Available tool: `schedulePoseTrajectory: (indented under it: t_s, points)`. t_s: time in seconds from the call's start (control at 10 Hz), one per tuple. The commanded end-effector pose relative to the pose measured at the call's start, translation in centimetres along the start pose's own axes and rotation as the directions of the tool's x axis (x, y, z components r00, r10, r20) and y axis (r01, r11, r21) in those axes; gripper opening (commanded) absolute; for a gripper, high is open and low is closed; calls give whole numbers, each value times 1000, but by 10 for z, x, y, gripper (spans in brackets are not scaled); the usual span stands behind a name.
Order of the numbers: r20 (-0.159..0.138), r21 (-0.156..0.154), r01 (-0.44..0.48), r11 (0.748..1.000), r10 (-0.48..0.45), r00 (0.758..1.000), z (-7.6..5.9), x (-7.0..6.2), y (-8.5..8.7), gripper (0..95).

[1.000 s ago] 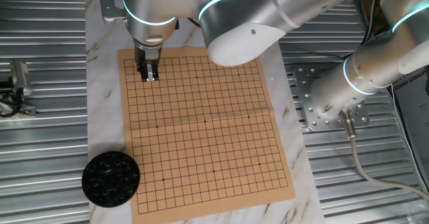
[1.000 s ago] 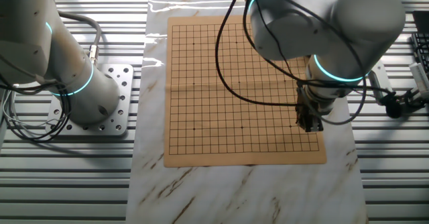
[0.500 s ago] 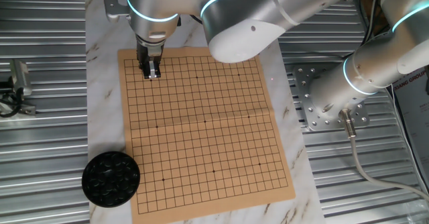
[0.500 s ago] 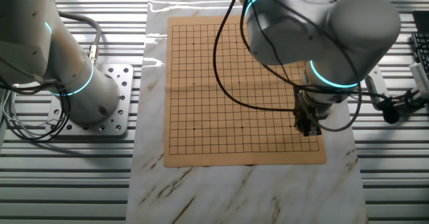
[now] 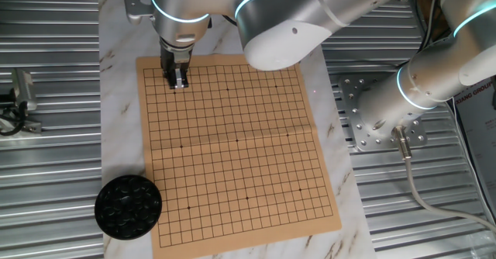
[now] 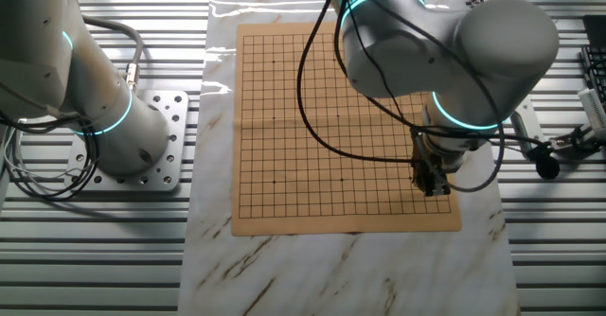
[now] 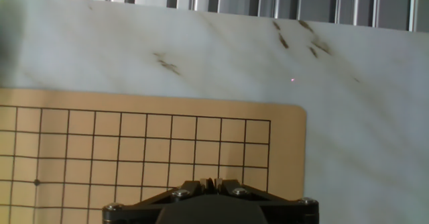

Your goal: Play the first move as black on the 3-4 point in the upper right corner of the Go board

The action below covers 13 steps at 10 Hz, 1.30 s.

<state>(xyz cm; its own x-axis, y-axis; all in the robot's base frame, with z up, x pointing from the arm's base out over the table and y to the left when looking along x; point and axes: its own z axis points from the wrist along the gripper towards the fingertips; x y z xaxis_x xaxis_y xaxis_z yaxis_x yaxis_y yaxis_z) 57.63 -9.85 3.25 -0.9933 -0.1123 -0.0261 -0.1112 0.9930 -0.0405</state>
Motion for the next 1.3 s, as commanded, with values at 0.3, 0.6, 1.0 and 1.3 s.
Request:
schedulePoseTrajectory:
  t_s: [0.3, 0.6, 1.0, 1.3]
  points:
    - [1, 1, 5, 1000, -5, 1000, 1, 1, -1, 0]
    - [2, -1, 17, 1000, -17, 1000, 2, 2, -6, 0]
    - [5, -5, 23, 1000, -23, 1000, 4, 2, -10, 0]
    - [5, -1, 27, 1000, -27, 1000, 5, 1, -12, 0]
